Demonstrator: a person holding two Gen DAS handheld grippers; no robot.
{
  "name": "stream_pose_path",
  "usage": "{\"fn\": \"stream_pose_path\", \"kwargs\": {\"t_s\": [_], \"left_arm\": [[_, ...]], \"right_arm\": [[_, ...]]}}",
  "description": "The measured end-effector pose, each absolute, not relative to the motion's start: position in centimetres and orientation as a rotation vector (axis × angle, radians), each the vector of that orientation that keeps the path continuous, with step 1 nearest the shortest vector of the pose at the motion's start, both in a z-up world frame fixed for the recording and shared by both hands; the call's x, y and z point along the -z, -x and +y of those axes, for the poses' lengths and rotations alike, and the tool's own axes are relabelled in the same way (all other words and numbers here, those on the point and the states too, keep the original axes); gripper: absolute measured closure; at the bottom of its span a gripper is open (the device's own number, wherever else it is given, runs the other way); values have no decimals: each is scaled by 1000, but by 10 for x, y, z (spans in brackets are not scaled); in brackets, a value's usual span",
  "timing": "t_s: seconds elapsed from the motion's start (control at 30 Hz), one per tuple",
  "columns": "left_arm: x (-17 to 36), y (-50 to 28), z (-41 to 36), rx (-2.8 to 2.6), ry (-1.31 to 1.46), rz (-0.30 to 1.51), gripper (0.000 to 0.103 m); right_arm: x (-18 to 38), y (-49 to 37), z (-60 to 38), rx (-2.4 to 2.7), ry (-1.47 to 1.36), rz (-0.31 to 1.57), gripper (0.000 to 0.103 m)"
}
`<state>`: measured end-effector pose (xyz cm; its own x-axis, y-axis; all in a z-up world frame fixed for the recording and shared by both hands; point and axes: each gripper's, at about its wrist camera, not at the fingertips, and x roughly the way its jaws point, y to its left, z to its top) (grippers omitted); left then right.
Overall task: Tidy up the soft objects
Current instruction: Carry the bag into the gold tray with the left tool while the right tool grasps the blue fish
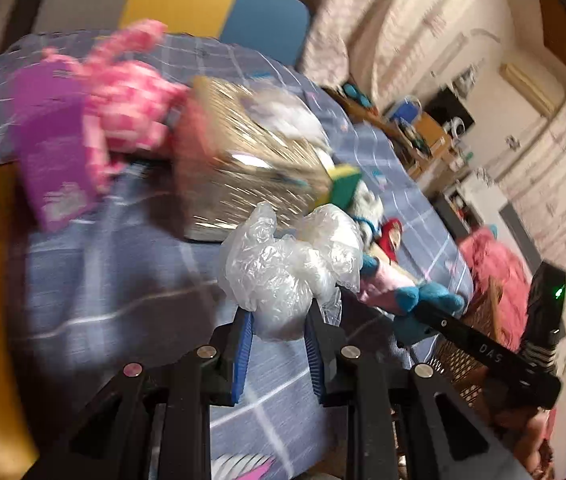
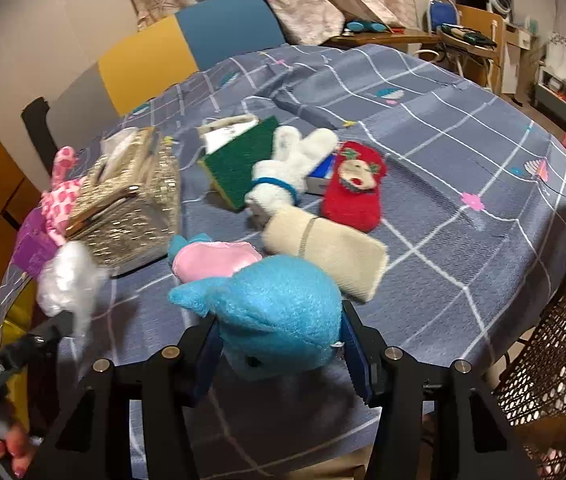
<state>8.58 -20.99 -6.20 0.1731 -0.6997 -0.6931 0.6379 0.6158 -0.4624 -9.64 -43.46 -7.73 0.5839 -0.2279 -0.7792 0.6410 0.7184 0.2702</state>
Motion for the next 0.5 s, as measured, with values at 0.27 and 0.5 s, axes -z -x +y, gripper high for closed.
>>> {"fn": "stream_pose_path", "kwargs": {"t_s": [0.27, 0.5], "left_arm": [[35, -137, -97, 723, 90, 961, 79], [66, -201, -13, 474, 134, 1035, 78]], "right_arm": [[46, 85, -392, 409, -592, 729, 48], [13, 55, -334, 260, -538, 694, 48]]}}
